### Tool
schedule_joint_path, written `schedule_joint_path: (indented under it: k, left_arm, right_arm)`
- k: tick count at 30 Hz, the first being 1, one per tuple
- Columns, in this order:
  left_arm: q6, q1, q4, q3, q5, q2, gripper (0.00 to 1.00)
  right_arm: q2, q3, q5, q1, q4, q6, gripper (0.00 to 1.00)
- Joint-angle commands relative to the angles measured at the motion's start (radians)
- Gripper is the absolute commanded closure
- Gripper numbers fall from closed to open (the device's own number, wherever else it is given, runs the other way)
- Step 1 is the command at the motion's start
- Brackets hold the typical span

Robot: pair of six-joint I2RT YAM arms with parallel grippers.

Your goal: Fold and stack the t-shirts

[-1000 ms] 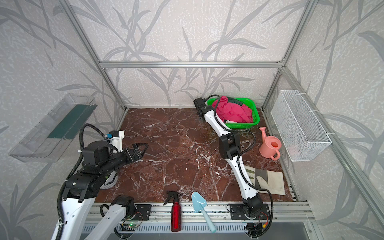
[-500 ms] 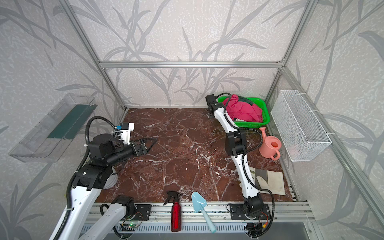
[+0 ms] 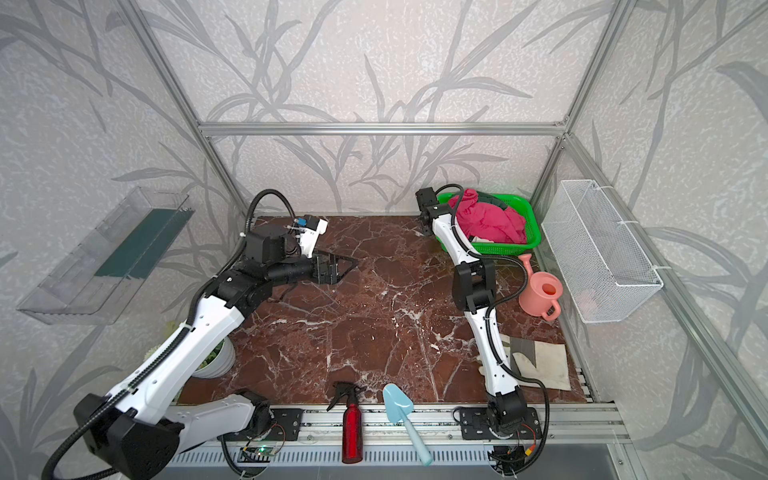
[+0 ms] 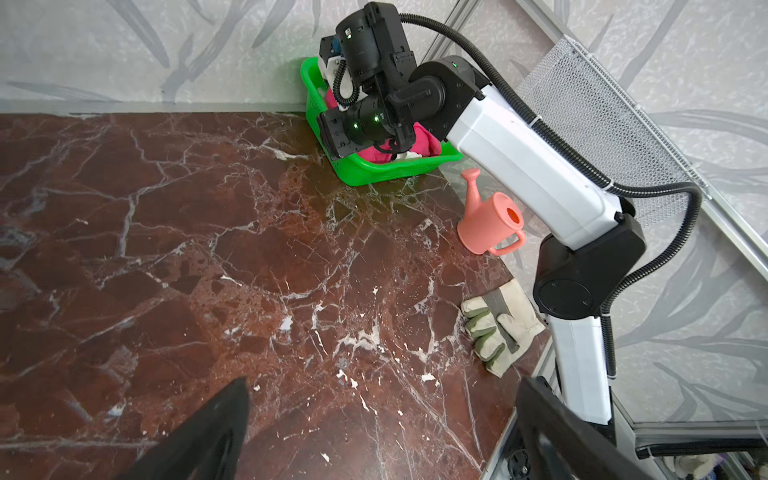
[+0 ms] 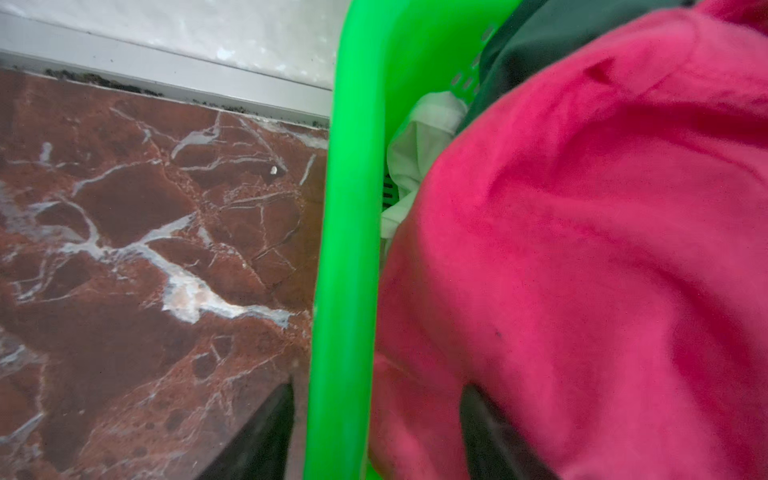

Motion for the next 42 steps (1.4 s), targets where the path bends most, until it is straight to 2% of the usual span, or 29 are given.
schedule_joint_path:
  k: [1,5,9,16,22,27,29,31,32,36,42]
  left_arm:
    - [0.081,-0.02,0.005,0.056,-0.024,0.071,0.01]
    - [0.09,-0.037,0.008,0.085,-0.028,0.149,0.01]
    - [0.075,-0.052,0.056,0.037,-0.03,0.172,0.01]
    - [0.069,-0.054,0.054,0.025,-0.027,0.164,0.01]
    - [0.067,-0.054,0.047,0.03,-0.022,0.166,0.01]
    - [0.071,-0.054,0.042,0.033,-0.026,0.168,0.01]
    - [0.073,-0.053,0.038,0.035,-0.027,0.17,0.01]
    - [0.072,-0.054,0.035,0.037,-0.028,0.171,0.01]
    - [0.073,-0.053,0.037,0.038,-0.028,0.173,0.01]
    - [0.071,-0.054,0.034,0.038,-0.026,0.172,0.01]
    - [0.062,-0.054,0.036,0.039,-0.015,0.172,0.01]
  right_arm:
    - [-0.138,0.008,0.001,-0.007,0.01,-0.022,0.25]
    - [-0.191,-0.011,-0.017,-0.048,-0.008,0.055,0.25]
    - [-0.166,0.043,-0.085,-0.127,-0.083,0.143,0.27]
    - [-0.098,0.127,-0.099,-0.186,-0.123,0.131,0.29]
    - [-0.064,0.13,-0.143,-0.223,-0.129,0.166,0.42]
    - [-0.041,0.125,-0.165,-0.229,-0.139,0.18,0.45]
    - [-0.035,0.123,-0.173,-0.229,-0.14,0.18,0.55]
    - [-0.034,0.123,-0.179,-0.229,-0.138,0.185,0.74]
    - [-0.036,0.123,-0.181,-0.228,-0.139,0.186,0.81]
    - [-0.071,0.12,-0.193,-0.226,-0.132,0.168,0.98]
    - [-0.191,0.104,-0.113,-0.197,-0.11,0.115,1.0]
